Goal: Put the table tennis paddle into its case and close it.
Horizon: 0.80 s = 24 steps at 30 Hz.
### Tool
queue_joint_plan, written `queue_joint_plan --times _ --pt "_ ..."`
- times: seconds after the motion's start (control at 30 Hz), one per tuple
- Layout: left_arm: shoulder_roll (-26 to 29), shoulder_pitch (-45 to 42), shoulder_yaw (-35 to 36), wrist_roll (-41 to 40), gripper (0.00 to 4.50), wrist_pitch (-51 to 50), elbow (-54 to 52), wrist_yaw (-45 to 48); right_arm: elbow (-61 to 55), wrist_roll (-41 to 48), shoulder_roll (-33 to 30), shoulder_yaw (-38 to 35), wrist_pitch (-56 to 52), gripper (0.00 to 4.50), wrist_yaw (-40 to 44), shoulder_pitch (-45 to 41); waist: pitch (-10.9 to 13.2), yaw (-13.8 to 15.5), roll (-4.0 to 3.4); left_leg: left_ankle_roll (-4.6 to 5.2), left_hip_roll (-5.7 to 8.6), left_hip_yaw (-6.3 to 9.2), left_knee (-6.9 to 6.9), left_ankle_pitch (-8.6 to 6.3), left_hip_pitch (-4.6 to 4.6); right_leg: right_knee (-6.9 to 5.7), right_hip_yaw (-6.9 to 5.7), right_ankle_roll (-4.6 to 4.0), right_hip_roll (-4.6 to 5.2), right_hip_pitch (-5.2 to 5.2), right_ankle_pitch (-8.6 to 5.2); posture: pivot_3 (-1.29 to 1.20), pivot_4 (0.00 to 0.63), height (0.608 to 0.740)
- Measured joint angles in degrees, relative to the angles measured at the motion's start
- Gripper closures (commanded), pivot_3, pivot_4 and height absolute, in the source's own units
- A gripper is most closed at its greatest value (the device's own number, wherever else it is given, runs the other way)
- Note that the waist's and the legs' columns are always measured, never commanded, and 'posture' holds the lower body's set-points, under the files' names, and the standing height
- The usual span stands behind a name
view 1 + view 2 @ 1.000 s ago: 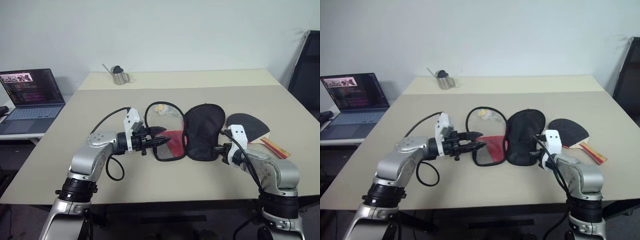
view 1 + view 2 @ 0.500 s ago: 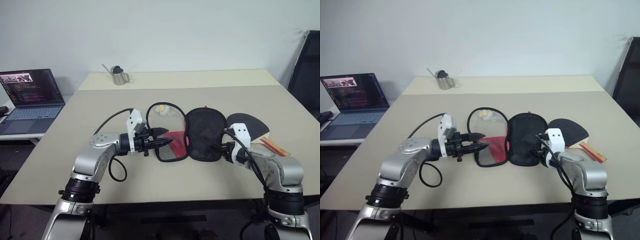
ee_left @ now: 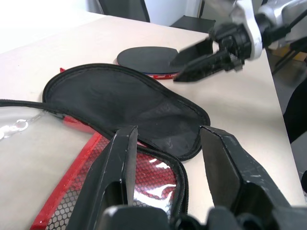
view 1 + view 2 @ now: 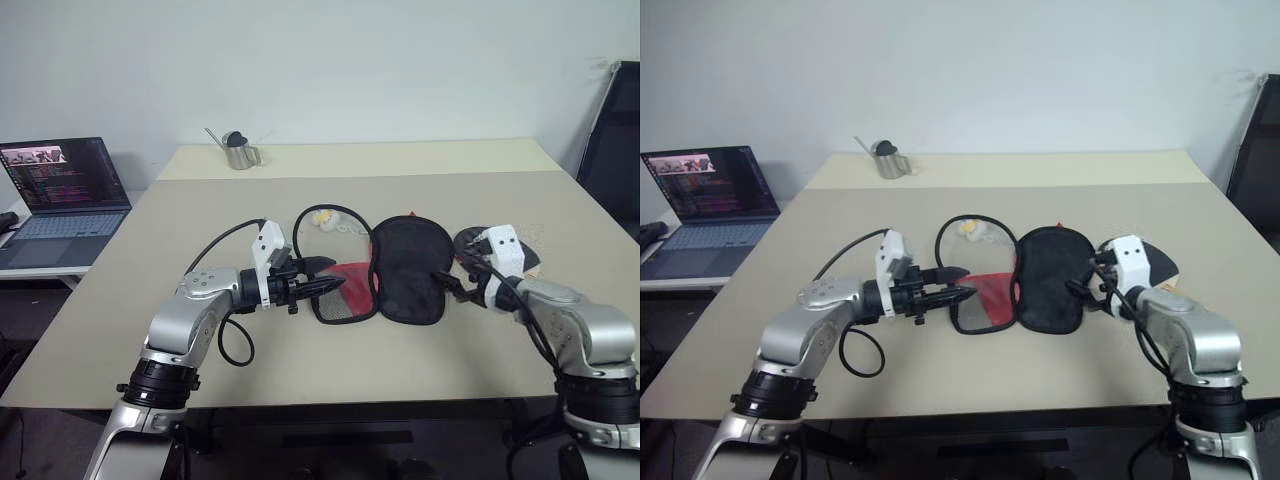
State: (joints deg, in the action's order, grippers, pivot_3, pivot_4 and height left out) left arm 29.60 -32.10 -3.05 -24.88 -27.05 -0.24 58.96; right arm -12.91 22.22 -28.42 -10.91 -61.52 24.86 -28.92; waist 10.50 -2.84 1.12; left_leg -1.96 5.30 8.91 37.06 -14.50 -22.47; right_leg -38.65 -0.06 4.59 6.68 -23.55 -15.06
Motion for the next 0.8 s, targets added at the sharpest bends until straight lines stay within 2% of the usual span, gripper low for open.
queue_joint_plan --times 0.17,0.27,0.43,0.8 --pt "-0.89 -0.12 -0.12 -0.13 2.3 -0.2 -1.19 -0.72 3.21 1.39 -7.32 -3.19 5.55 0.09 5.22 2.18 0.01 0.62 0.02 0.02 0.01 -0.02 0.01 -0.01 -0.02 0.09 -0.06 0.01 0.02 0.07 0.0 0.0 0.15 0.74" --pt "-1.41 -0.47 -0.24 -0.21 2.3 -0.28 -2.13 -0.84 9.95 0.25 -14.14 -4.71 10.99 0.09 9.92 5.86 0.01 1.11 0.02 0.04 0.0 -0.18 0.01 -0.01 -0.01 0.15 -0.12 0.01 0.02 0.14 0.0 0.0 0.15 0.74" --pt "-3.01 -2.51 -1.55 -0.74 2.3 -0.41 -2.18 -0.03 20.48 -2.13 -20.39 -4.81 21.05 0.09 16.58 7.63 0.01 0.9 0.02 0.07 0.0 -0.43 0.0 -0.01 0.11 0.13 -0.06 0.01 0.01 0.23 0.0 0.0 0.15 0.74" --pt "-3.56 -6.17 -3.51 -0.92 2.3 0.7 -1.25 3.09 39.03 -6.41 -21.47 -0.97 27.85 0.09 20.64 2.64 0.02 0.91 0.03 0.08 -0.06 -0.57 0.0 0.01 0.21 0.13 0.05 0.02 0.01 0.29 0.0 0.0 0.15 0.74"
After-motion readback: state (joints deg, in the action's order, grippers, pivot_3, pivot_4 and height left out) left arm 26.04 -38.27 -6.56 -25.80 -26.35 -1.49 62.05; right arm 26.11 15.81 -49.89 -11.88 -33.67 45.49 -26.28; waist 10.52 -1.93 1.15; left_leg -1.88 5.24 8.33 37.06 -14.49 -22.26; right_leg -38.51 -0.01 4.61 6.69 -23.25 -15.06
